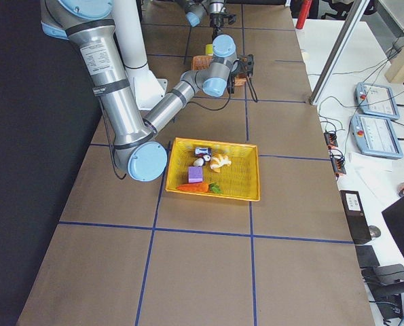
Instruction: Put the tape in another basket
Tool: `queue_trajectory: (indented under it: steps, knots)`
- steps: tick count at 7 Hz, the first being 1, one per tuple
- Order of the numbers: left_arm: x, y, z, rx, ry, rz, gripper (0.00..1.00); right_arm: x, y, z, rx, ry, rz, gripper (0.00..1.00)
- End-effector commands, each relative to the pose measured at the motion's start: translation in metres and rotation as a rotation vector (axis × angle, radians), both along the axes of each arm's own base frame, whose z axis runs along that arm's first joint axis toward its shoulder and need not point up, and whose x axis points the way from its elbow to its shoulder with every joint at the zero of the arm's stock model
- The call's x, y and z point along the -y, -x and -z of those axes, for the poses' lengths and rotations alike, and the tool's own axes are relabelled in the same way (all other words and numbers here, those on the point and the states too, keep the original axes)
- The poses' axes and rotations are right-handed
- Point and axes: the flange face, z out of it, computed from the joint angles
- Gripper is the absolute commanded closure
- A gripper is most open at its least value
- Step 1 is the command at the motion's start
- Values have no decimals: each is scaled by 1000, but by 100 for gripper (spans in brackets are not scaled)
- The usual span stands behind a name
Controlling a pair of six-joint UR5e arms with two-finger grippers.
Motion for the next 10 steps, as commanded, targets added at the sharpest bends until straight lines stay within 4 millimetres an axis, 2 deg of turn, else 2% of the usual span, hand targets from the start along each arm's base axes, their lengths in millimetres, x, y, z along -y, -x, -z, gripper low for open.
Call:
queue_trajectory:
  steps: [1, 3, 4, 5, 6, 7, 9, 10]
  knots:
    - [-3, -41, -28, 238, -102, -30, 100, 11, -28, -53, -162, -25, 42, 0]
    - [-7, -78, -32, 358, -133, -49, 100, 20, -71, -104, -288, -93, 111, 0]
    - [-18, -97, -38, 388, -154, -39, 100, 22, -84, -122, -333, -114, 146, 0]
    - [-24, -107, -44, 418, -211, -62, 98, 26, -103, -138, -367, -125, 161, 0]
    - [-23, -108, -46, 466, -244, -96, 81, 26, -113, -143, -377, -125, 179, 0]
    - [-17, -102, -46, 484, -240, -89, 1, 25, -119, -146, -348, -107, 190, 0]
    - [1, -72, -39, 503, -243, -57, 0, 23, -142, -162, -333, -107, 210, 0]
    - [5, -39, -22, 528, -281, -79, 0, 20, -160, -179, -360, -124, 232, 0]
